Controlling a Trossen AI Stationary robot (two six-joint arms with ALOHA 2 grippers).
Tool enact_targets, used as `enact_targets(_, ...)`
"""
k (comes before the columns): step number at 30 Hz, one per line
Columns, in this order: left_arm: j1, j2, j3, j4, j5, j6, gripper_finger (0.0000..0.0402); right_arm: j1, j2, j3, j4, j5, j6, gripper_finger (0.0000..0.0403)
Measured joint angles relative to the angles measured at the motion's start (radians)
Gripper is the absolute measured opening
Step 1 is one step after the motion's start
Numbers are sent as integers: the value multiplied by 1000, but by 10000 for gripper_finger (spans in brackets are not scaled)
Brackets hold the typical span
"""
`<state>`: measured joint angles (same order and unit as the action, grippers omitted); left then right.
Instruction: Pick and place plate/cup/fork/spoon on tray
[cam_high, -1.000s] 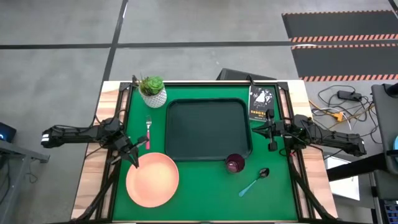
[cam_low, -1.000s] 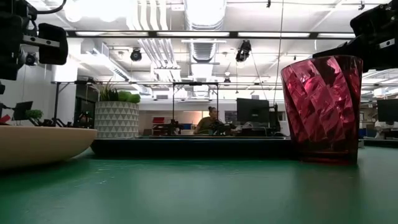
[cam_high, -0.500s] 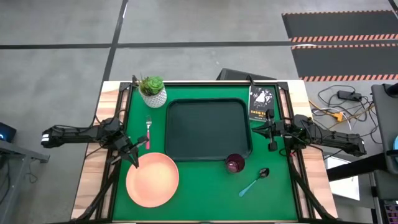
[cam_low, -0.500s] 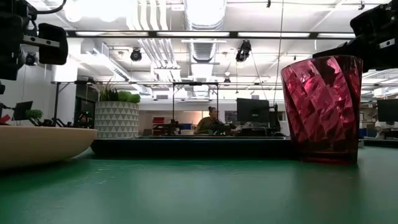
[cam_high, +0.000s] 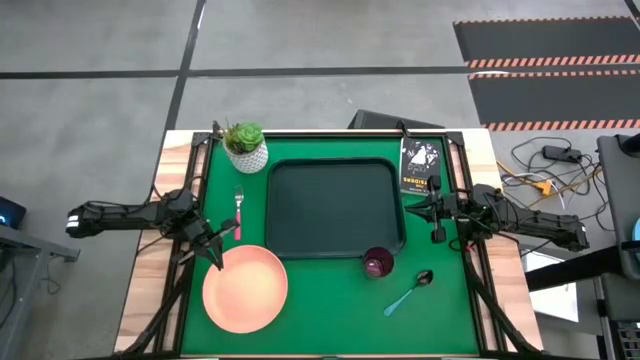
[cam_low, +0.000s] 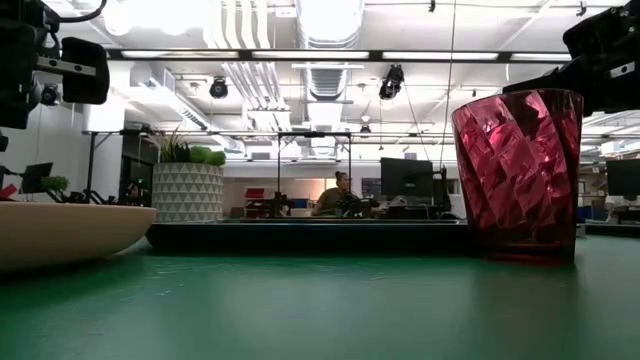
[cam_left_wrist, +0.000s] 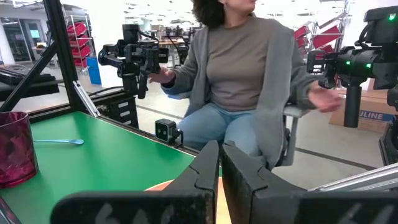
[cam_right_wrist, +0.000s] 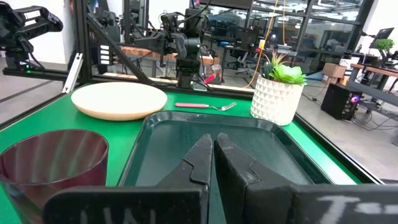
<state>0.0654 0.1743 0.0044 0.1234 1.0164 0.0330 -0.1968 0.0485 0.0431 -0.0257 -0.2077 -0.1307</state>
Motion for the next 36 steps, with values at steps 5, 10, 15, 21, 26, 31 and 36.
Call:
enact_targets(5, 0, 0, 0, 0, 0, 0, 0, 0, 0, 0, 0, 0, 0, 9)
enact_targets(10, 2, 0, 0, 4, -3, 8, 0, 0, 0, 0, 2, 0, -6, 9)
enact_targets(15, 2, 0, 0, 67, -32, 9, 0, 0, 0, 0, 5, 1, 161, 9)
enact_targets(21, 2, 1, 0, 306, -116, 76, 0, 0, 0, 0, 9, 34, 465, 9)
enact_targets(26, 2, 0, 0, 491, -118, 105, 0, 0, 0, 0, 27, 35, 560, 9)
enact_targets(31, 2, 0, 0, 575, -117, 104, 0, 0, 1, 0, 147, 45, 664, 9)
enact_targets(36, 2, 0, 0, 576, -117, 105, 0, 0, 0, 0, 398, 148, 702, 9)
